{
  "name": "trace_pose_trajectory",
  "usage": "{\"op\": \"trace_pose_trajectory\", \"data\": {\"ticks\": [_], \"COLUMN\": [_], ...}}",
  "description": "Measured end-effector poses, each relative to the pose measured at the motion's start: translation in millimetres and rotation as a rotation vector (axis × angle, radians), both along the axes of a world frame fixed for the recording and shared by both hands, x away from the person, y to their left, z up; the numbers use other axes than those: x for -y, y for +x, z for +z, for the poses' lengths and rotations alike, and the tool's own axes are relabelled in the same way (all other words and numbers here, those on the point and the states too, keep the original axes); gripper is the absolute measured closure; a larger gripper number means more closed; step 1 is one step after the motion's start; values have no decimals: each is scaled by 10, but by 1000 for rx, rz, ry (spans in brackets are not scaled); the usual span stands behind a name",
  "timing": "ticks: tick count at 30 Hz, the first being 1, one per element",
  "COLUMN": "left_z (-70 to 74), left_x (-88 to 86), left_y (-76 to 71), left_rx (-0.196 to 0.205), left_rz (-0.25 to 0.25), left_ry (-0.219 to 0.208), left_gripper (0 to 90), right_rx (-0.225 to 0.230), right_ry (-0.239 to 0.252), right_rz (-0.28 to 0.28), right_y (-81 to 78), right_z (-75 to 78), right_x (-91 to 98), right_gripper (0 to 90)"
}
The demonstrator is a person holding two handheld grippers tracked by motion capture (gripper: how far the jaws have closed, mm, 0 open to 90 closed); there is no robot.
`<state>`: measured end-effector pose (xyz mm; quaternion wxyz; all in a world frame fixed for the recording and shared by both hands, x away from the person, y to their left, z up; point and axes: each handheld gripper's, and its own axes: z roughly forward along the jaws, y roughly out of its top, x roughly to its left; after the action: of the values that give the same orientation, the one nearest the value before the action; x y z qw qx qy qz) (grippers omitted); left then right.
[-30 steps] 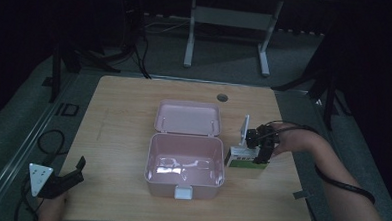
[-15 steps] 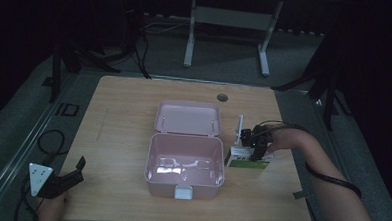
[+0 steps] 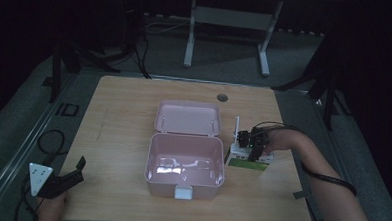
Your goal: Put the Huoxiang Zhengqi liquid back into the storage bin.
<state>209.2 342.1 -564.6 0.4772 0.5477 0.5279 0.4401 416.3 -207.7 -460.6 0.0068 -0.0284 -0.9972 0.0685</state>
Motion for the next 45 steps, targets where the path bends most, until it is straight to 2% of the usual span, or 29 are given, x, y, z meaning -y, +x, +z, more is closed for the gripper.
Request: {"op": "trace_pose_trajectory", "data": {"ticks": [4,8,14,27,30,37,45], "left_z": [0,1,1,1,2,2,2], "left_x": [1,-2,-1,-2,-4,-3,-3], "left_y": [0,3,3,3,4,3,4], "left_rx": [0,-4,-3,-4,-6,-4,-5], "left_rz": [1,1,2,1,1,2,3], "left_ry": [0,-2,-1,-2,-2,-2,-3], "left_gripper": [30,30,30,30,30,30,30], "right_rx": [-13,-18,-28,-27,-37,-60,-41], "right_ry": [-4,15,15,20,13,-36,-38], "right_rz": [-5,8,42,54,74,79,101], "right_y": [2,-50,-201,-514,-611,-830,-1015], "right_z": [12,72,161,362,394,450,668], "right_x": [8,31,22,35,40,40,8], "right_gripper": [614,616,616,616,616,616,617]}}
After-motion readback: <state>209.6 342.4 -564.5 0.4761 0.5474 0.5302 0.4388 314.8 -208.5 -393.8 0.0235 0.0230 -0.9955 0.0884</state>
